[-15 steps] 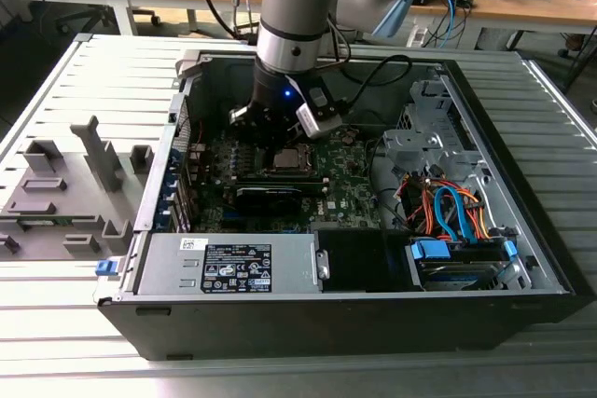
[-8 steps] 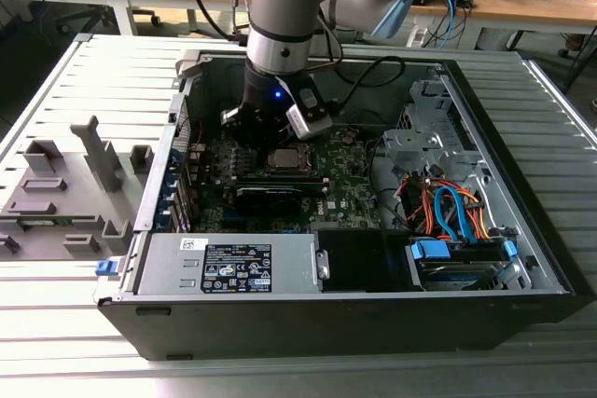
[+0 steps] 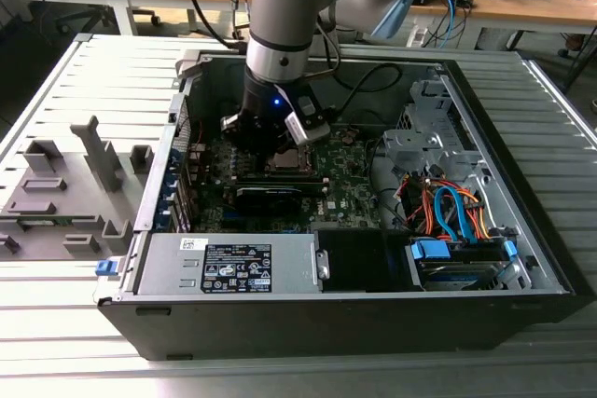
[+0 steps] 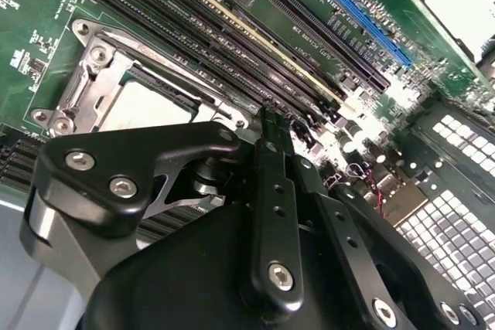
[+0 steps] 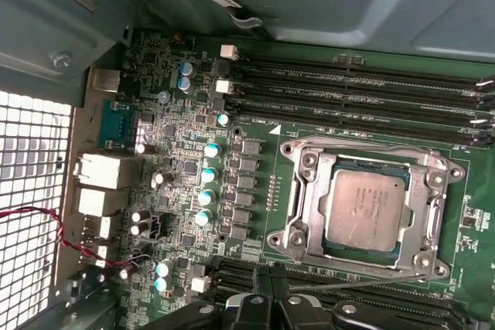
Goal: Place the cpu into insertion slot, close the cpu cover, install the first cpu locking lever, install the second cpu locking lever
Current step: 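Install the second cpu locking lever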
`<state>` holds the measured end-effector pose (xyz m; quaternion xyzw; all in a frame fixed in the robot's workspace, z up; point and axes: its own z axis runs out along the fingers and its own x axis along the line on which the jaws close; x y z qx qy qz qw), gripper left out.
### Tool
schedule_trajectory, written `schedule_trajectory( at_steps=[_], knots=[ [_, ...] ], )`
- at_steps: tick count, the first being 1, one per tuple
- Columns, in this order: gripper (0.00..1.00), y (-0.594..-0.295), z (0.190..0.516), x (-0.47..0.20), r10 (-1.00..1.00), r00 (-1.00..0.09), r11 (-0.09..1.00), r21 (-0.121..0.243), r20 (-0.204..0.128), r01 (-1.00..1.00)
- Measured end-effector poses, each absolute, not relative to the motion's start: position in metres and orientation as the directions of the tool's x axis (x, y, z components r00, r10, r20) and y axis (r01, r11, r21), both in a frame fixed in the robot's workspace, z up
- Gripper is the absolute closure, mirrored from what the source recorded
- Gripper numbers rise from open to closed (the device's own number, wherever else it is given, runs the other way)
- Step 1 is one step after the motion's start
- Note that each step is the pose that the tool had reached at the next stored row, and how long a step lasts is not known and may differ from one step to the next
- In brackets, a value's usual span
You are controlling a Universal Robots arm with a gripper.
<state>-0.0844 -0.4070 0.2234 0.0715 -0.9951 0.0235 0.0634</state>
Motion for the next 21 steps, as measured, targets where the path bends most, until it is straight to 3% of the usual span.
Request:
schedule_trajectory(
  at_steps=[21],
  knots=[
    [0.89,-0.404,0.207,-0.089,-0.141,-0.982,0.989,-0.038,0.129,-0.146]
  ],
)
